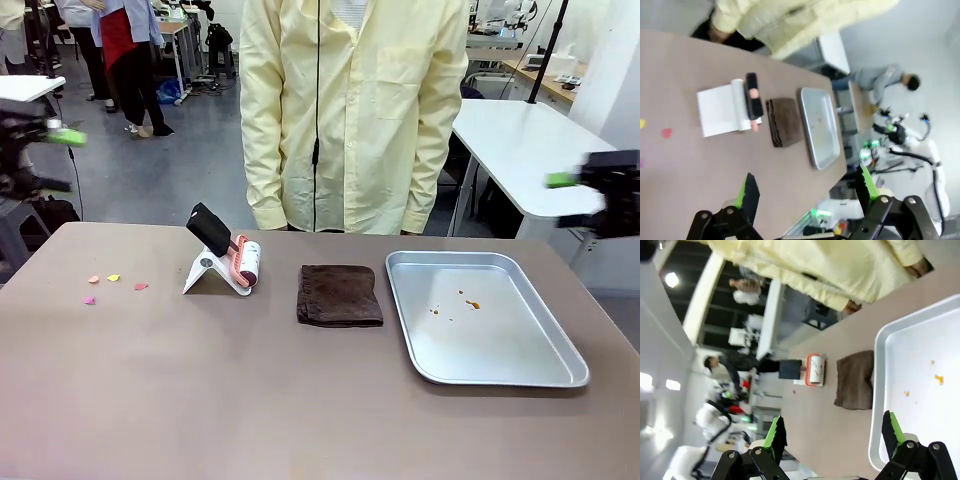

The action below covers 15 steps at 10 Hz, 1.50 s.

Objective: Clean the surface of the table.
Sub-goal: Hold the Lint Roller with your left hand and the towel with your right hand.

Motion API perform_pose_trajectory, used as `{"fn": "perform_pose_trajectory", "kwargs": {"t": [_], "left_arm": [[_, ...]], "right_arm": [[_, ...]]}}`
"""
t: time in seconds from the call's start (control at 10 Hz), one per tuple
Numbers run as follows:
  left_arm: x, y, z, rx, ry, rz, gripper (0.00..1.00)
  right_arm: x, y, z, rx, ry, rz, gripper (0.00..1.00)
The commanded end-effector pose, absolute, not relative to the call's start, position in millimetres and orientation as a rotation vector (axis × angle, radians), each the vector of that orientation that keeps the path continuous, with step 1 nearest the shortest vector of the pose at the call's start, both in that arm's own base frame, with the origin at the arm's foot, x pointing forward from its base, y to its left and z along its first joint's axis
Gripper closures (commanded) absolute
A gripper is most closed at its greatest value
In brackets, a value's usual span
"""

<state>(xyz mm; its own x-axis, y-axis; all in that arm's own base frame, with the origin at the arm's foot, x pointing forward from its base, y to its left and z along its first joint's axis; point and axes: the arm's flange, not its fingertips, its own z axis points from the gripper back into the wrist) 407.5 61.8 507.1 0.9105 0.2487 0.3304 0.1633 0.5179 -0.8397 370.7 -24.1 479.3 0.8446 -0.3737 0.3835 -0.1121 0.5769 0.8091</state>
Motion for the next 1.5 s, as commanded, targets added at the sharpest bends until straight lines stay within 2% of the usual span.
{"fn": "perform_pose_trajectory", "kwargs": {"t": [0.0,0.1,0.3,0.5,0.7,1.1,1.2,1.4], "left_arm": [[426,27,518,-0.898,-0.377,-0.075,0.00],[434,-3,524,-0.822,-0.334,-0.146,0.00],[450,-46,526,-0.662,-0.273,-0.188,0.00],[464,-68,512,-0.547,-0.240,-0.150,0.00],[476,-77,495,-0.500,-0.229,-0.096,0.00],[492,-77,480,-0.530,-0.179,-0.024,0.00],[485,-78,473,-0.519,-0.200,-0.067,0.00],[485,-78,473,-0.519,-0.200,-0.067,0.00]], "right_arm": [[390,44,474,0.897,-0.550,-0.096,0.00],[397,85,471,0.835,-0.513,-0.010,0.00],[407,163,455,0.765,-0.363,0.013,0.00],[409,215,424,0.684,-0.266,0.037,0.00],[409,241,396,0.615,-0.161,0.077,0.00],[415,238,387,0.586,-0.143,0.043,0.00],[406,242,370,0.584,-0.138,0.094,0.00],[406,242,370,0.584,-0.138,0.094,0.00]]}}
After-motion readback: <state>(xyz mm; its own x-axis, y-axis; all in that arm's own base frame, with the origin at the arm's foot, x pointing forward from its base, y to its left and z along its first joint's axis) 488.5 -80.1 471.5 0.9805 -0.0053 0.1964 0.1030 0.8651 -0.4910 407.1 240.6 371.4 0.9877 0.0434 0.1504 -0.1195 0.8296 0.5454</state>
